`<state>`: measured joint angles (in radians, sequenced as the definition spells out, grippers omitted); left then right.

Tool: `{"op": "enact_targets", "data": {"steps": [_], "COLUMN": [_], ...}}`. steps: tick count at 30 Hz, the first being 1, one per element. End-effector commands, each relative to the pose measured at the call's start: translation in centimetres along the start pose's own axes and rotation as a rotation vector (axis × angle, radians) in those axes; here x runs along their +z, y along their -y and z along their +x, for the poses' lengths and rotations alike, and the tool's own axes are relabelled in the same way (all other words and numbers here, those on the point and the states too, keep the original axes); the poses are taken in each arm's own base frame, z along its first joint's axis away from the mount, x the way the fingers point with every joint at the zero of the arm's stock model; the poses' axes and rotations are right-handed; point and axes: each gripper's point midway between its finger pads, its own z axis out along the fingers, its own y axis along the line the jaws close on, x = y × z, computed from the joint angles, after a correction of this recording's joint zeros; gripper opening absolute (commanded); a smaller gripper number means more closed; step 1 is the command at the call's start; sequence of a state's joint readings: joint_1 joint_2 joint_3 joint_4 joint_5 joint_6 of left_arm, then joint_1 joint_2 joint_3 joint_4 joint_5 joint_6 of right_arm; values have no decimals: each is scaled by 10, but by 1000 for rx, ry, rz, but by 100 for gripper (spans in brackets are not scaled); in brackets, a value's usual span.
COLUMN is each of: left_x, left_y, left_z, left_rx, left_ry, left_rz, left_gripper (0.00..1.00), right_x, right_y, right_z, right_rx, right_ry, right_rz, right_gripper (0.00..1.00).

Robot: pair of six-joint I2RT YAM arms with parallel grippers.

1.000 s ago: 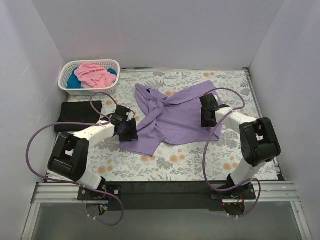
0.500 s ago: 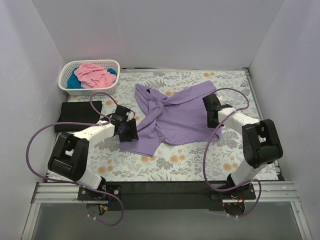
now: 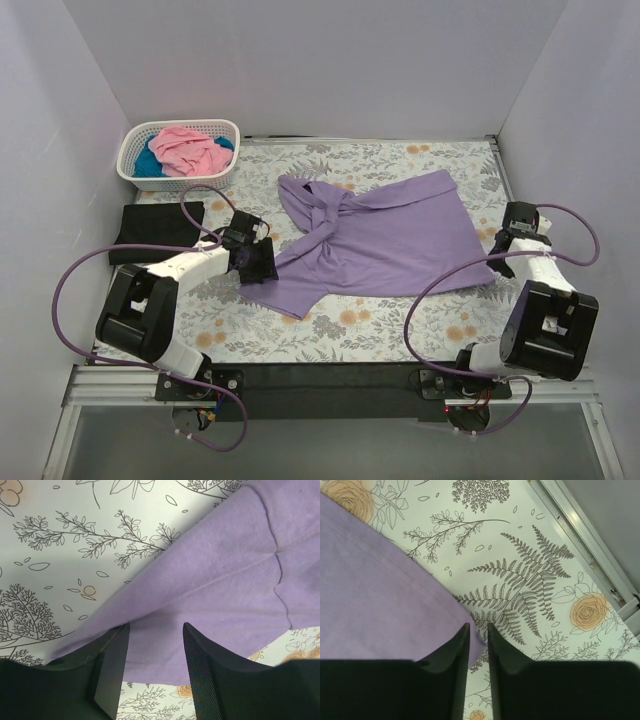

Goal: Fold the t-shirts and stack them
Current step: Flatten the tshirt out

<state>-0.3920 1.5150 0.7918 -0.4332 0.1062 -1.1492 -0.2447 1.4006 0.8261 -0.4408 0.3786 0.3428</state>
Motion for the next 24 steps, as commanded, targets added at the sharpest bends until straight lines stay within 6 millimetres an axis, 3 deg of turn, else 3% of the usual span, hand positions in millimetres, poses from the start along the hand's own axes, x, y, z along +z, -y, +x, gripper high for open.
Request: {"op": "enact_targets", "data": {"steps": [1, 4, 9, 13, 16, 21, 24], "left_x": [3, 1, -9, -38, -55, -59, -53], "left_y": [-12, -12, -5, -4, -20, -43, -45], "left_z": [32, 29, 17, -9, -23, -22, -22], "left_rx": [-6, -7, -27, -89, -107, -77, -68], "left_ry": [-105, -93, -25, 128, 227, 250, 222], "left_rz": [-29, -31, -5, -29, -123, -236, -255], "left_gripper": [46, 46, 48, 49, 49, 49, 49], "right_x": [-11, -18, -39, -80, -104, -111, -113], "right_y": [-8, -21, -50, -101, -137, -166, -176], "right_z": [-9, 2, 12, 23, 40, 70, 87], "right_rx": [58, 44, -1, -137, -269, -394, -432], "right_ry": [48, 28, 65, 129, 131, 89, 46], "right_rz": [-84, -177, -332, -531, -644, -710, -761], "right_gripper": [30, 39, 43, 45, 45, 45, 44]}}
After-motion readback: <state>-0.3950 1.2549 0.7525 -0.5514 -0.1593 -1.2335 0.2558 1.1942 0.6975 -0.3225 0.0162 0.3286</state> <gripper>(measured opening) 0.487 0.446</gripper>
